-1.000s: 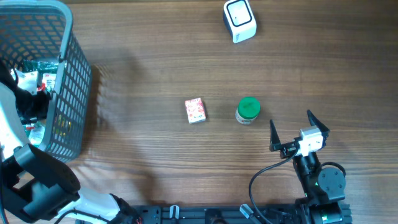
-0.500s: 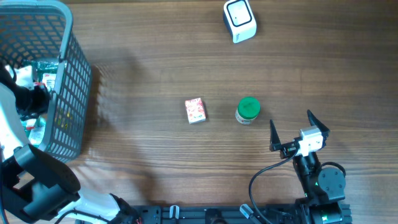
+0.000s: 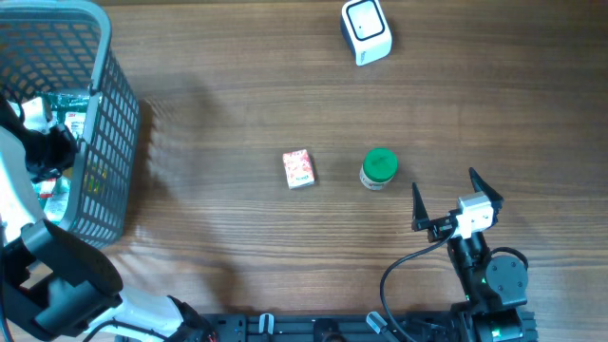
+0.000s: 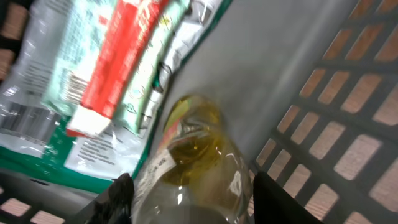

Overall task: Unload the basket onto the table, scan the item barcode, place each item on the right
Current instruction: 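Reach the left gripper into the basket and grasp the yellow Vim bottle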

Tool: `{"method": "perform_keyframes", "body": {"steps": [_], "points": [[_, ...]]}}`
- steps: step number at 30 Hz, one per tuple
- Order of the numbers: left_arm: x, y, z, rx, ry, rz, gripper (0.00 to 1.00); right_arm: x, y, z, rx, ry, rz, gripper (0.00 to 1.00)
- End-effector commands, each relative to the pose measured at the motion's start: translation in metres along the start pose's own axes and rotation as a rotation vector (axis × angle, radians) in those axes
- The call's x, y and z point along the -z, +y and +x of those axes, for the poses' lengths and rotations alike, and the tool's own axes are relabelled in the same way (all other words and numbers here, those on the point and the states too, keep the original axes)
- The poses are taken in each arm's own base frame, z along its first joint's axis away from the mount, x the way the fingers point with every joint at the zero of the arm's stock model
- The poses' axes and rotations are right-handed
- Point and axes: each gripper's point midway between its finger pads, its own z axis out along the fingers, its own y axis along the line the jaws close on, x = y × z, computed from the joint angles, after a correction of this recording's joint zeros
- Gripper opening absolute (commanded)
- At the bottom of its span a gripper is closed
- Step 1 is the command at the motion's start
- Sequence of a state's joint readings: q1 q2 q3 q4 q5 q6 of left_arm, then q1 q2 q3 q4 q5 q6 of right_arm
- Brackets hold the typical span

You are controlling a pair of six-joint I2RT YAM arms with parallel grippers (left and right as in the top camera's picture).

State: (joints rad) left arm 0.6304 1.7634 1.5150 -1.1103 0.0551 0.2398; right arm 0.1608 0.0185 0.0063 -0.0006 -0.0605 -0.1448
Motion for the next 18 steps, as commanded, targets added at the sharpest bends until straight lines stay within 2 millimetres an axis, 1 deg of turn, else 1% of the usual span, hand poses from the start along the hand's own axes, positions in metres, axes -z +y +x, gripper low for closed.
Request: {"method": "perform_keyframes", "body": {"steps": [1,2,4,5,8,10,11,13,16,17,18], "points": [[-0.013,-0.003,0.003,0.020,0.003,0.034,0.38,0.000,0.001,-0.001,0.012,-0.006,-0.010,0.99],[-0.011,-0.003,0.001,0.019,-0.010,0.031,0.37,0.000,0.001,-0.001,0.012,-0.006,-0.010,0.99],[-0.005,-0.002,-0.006,0.017,-0.033,0.028,0.34,0.000,0.001,-0.001,0.012,-0.006,-0.010,1.00],[-0.001,-0.002,-0.010,0.016,-0.047,0.026,0.29,0.000,0.001,-0.001,0.012,-0.006,-0.010,1.00],[0.026,0.001,-0.033,0.009,-0.138,0.011,0.27,0.000,0.001,-0.001,0.012,-0.006,-0.010,1.00],[0.051,0.000,-0.047,0.003,-0.215,0.005,0.27,0.000,0.001,-0.001,0.012,-0.006,-0.010,1.00],[0.067,-0.001,-0.054,-0.002,-0.264,0.010,0.27,0.000,0.001,-0.001,0.012,-0.006,-0.010,1.00],[0.109,-0.007,-0.073,-0.019,-0.386,0.026,0.27,0.000,0.001,-0.001,0.012,-0.006,-0.010,1.00],[0.189,-0.018,-0.099,0.002,-0.616,0.071,0.25,0.000,0.001,-0.001,0.012,-0.006,-0.010,1.00],[0.217,-0.025,-0.104,0.004,-0.695,0.103,0.25,0.000,0.001,-0.001,0.012,-0.006,-0.010,1.00],[0.239,-0.032,-0.106,0.004,-0.754,0.134,0.24,0.000,0.001,-0.001,0.012,-0.006,-0.010,1.00]]}}
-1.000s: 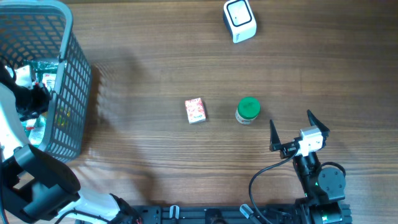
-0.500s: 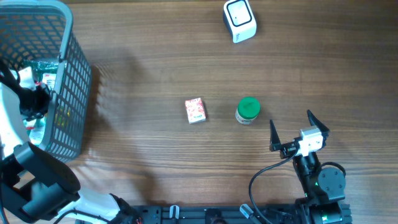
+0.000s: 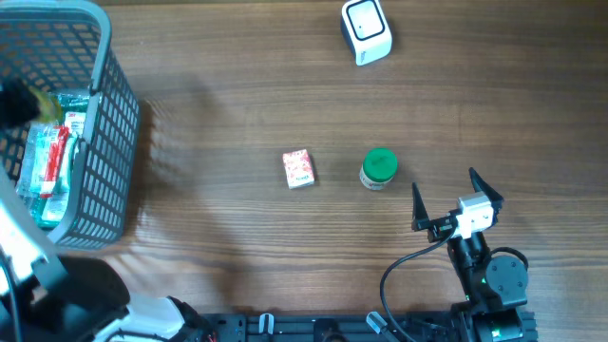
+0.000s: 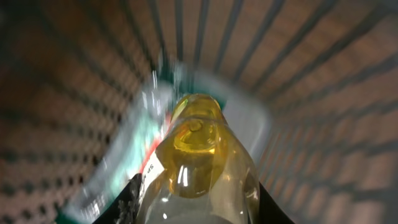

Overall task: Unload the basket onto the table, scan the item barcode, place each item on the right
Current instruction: 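Reach the left gripper into the basket and grasp the yellow Vim bottle, then carry the yellow bottle under the white scanner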

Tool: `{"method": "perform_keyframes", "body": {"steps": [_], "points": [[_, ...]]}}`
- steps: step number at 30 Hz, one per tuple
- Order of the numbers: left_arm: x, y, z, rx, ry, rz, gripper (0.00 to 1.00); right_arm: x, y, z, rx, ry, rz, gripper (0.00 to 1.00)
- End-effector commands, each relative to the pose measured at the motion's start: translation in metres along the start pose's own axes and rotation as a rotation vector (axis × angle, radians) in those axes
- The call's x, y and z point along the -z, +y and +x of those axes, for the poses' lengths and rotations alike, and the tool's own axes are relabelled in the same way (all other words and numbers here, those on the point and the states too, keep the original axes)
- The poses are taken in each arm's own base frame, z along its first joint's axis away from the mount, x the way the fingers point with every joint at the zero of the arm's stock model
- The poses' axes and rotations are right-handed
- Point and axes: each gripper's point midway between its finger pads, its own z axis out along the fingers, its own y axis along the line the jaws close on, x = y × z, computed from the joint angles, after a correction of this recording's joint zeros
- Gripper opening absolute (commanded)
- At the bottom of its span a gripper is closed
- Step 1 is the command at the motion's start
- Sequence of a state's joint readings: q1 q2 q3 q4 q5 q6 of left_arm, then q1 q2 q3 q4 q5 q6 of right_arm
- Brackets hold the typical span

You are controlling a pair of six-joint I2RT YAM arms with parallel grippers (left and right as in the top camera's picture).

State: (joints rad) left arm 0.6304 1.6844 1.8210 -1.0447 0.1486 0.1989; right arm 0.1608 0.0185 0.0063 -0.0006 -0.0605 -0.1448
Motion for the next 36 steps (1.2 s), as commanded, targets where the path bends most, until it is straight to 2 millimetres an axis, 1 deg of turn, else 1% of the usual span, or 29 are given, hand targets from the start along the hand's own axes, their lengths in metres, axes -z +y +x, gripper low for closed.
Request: {"method": "perform_keyframes", "body": {"steps": [1,3,4,6,8,12,14,16,17,18,21,24,27,29,33,36], "points": [[0.113,-0.036,-0.073,0.044,-0.364,0.143,0.23,0.000,0.001,-0.001,0.012,-0.006,-0.010,1.00],[0.151,-0.051,-0.087,0.111,-0.463,0.193,0.23,0.000,0.001,-0.001,0.012,-0.006,-0.010,1.00],[0.161,-0.059,-0.088,0.121,-0.484,0.211,0.23,0.000,0.001,-0.001,0.012,-0.006,-0.010,1.00],[0.180,-0.081,-0.085,0.099,-0.510,0.256,0.22,0.000,0.001,-0.001,0.012,-0.006,-0.010,1.00],[0.190,-0.106,-0.076,0.065,-0.500,0.308,0.22,0.000,0.001,-0.001,0.012,-0.006,-0.010,1.00],[0.201,-0.166,-0.044,-0.030,-0.407,0.439,0.22,0.000,0.001,-0.001,0.012,-0.006,-0.010,1.00],[0.203,-0.198,-0.024,-0.088,-0.343,0.495,0.22,0.000,0.001,-0.001,0.012,-0.006,-0.010,1.00],[0.201,-0.218,-0.007,-0.134,-0.291,0.516,0.22,0.000,0.001,-0.001,0.012,-0.006,-0.010,1.00],[0.202,-0.231,0.005,-0.167,-0.255,0.529,0.22,0.000,0.001,-0.001,0.012,-0.006,-0.010,1.00],[0.201,-0.239,0.014,-0.190,-0.229,0.539,0.22,0.000,0.001,-0.001,0.012,-0.006,-0.010,1.00],[0.203,-0.273,0.049,-0.286,-0.124,0.601,0.23,0.000,0.001,-0.001,0.012,-0.006,-0.010,1.00],[0.201,-0.298,0.080,-0.366,-0.023,0.642,0.22,0.000,0.001,-0.001,0.012,-0.006,-0.010,1.00],[0.195,-0.321,0.104,-0.399,0.070,0.661,0.22,0.000,0.001,-0.001,0.012,-0.006,-0.010,1.00],[0.190,-0.343,0.123,-0.447,0.131,0.679,0.22,0.000,0.001,-0.001,0.012,-0.006,-0.010,0.99],[0.181,-0.376,0.154,-0.541,0.214,0.705,0.23,0.000,0.001,-0.001,0.012,-0.006,-0.010,1.00],[0.172,-0.396,0.175,-0.593,0.273,0.708,0.25,0.000,0.001,-0.001,0.012,-0.006,-0.010,1.00]]}}
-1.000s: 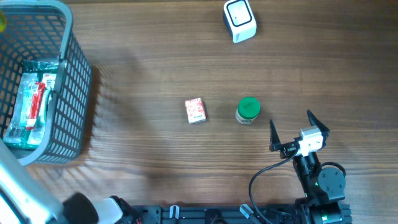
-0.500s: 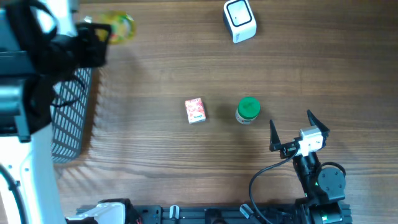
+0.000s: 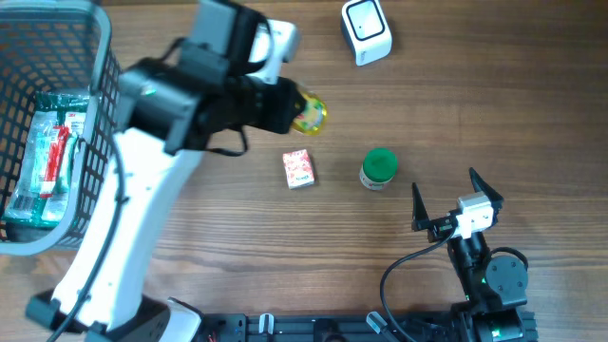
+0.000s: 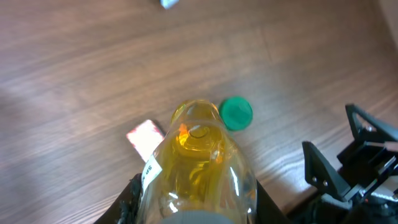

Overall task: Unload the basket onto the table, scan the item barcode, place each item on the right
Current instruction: 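Carry the yellow bottle under the white scanner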

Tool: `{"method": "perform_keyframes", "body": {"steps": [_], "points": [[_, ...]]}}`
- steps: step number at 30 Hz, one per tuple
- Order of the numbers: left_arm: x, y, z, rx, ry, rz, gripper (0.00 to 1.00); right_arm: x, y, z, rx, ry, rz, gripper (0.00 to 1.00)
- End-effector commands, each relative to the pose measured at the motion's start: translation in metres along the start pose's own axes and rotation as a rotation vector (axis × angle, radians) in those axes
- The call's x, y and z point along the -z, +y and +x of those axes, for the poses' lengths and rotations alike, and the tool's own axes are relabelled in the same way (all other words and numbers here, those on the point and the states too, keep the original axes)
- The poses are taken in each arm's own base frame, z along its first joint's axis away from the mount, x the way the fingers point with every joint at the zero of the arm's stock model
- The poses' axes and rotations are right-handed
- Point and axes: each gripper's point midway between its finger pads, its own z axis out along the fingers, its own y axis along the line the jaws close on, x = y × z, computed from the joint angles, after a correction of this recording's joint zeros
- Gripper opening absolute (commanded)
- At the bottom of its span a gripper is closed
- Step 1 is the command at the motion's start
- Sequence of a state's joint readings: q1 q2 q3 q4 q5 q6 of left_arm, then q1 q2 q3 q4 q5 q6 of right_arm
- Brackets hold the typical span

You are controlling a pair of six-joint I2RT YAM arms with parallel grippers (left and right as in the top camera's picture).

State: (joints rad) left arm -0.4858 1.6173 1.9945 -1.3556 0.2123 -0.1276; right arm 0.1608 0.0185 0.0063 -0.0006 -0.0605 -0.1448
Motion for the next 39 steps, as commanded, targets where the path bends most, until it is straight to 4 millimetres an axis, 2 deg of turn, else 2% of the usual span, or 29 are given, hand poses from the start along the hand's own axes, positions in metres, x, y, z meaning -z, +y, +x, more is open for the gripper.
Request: {"method": "perform_keyframes", "body": {"steps": [1,6,12,18,22,24,27,33,39], "points": [[-0.023,-0.020,0.004,-0.025,0.056,0.026,0.25,0.000,0.001,-0.001,0.012,-0.006,-0.010,1.00],[-0.061,-0.036,0.014,-0.061,0.146,0.034,0.24,0.000,0.001,-0.001,0.012,-0.006,-0.010,1.00],[-0.077,-0.044,0.020,-0.084,0.183,0.035,0.23,0.000,0.001,-0.001,0.012,-0.006,-0.010,1.00],[-0.091,-0.040,0.023,-0.084,0.197,-0.029,0.23,0.000,0.001,-0.001,0.012,-0.006,-0.010,1.00],[-0.098,-0.044,0.021,-0.089,0.186,-0.027,0.23,0.000,0.001,-0.001,0.012,-0.006,-0.010,1.00],[-0.104,-0.043,0.020,-0.029,0.174,-0.033,0.25,0.000,0.001,-0.001,0.012,-0.006,-0.010,1.00],[-0.114,-0.038,0.022,0.082,0.171,-0.063,0.26,0.000,0.001,-0.001,0.012,-0.006,-0.010,1.00],[-0.143,-0.014,0.038,0.102,0.159,-0.208,0.25,0.000,0.001,-0.001,0.012,-0.006,-0.010,1.00],[-0.170,0.000,0.048,0.239,0.110,-0.283,0.25,0.000,0.001,-0.001,0.012,-0.006,-0.010,1.00]]}}
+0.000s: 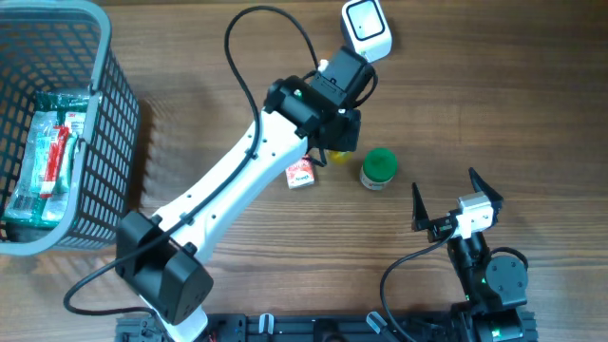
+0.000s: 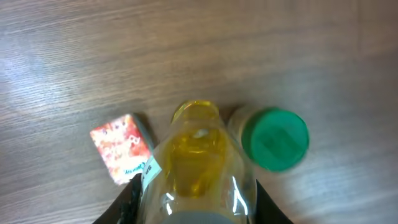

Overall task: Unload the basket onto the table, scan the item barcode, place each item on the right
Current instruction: 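Carry the yellow bottle under the white scanner, then set the yellow bottle down between the pack and jar, release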

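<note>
A clear bottle of yellow liquid with a white label is held in my left gripper, whose black fingers press both of its sides. Overhead, the left gripper hangs over the middle of the table and a bit of the yellow bottle shows beneath it. The white barcode scanner stands at the far edge, beyond the gripper. My right gripper rests open and empty at the near right.
A small red box lies just left of the bottle and a green-lidded jar just right of it. A grey mesh basket with green and red packets stands at the far left.
My left gripper has moved with the bottle toward the near right and lower. The bottle now hangs between the red box and the green-lidded jar. The right arm has not moved.
My left gripper was down in the basket with its fingers around the bottle among the packets. Then it held the bottle higher inside the basket. Then it carried the bottle over the table's middle, and now holds it low between box and jar.
</note>
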Tool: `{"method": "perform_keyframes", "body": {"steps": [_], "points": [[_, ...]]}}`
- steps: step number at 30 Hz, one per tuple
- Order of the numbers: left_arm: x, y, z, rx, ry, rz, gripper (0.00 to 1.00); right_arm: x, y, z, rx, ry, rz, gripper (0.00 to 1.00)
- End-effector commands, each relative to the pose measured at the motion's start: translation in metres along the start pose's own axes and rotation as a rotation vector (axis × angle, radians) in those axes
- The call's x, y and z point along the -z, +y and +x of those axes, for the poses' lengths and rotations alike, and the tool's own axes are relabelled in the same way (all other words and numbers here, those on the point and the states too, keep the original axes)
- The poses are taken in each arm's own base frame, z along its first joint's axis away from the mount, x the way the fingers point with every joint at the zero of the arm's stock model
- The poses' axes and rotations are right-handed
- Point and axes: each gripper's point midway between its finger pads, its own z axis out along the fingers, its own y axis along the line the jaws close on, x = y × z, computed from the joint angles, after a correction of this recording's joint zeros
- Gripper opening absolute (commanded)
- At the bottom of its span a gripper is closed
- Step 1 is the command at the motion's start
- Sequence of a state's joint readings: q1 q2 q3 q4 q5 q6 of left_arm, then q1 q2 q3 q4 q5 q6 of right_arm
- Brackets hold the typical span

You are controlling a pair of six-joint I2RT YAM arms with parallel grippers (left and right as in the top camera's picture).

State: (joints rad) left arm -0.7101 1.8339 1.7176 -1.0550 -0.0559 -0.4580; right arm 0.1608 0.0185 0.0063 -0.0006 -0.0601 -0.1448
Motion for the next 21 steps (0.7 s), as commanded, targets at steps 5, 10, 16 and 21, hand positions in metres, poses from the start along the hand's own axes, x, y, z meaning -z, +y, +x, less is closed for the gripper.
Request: {"method": "perform_keyframes", "body": {"steps": [5,10,16,21], "points": [[-0.032,0.010,0.019,0.090,0.008,-0.066,0.26,0.000,0.001,-0.001,0.012,-0.006,-0.010,1.00],[-0.038,0.007,0.021,0.082,0.011,-0.065,0.25,0.000,0.001,-0.001,0.012,-0.006,-0.010,0.99],[-0.043,0.006,0.024,0.075,0.022,-0.070,0.25,0.000,0.001,-0.001,0.012,-0.006,-0.010,1.00],[-0.054,0.007,0.028,0.073,0.044,-0.084,0.25,0.000,0.001,-0.001,0.012,-0.006,-0.010,1.00]]}}
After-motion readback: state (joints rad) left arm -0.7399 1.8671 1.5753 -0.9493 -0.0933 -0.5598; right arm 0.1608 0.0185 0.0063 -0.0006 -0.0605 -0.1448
